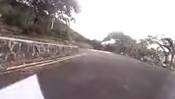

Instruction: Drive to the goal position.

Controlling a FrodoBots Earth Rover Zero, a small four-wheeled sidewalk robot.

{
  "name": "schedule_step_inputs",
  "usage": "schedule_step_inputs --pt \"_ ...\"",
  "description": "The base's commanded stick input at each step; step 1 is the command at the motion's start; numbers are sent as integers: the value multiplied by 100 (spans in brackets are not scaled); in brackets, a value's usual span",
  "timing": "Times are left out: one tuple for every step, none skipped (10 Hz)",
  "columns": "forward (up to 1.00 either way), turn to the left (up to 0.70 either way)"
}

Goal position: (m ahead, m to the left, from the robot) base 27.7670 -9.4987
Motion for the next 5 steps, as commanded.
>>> schedule_step_inputs --pt "100 -40" --pt "100 -40" --pt "100 -40" --pt "100 -40" --pt "100 -40"
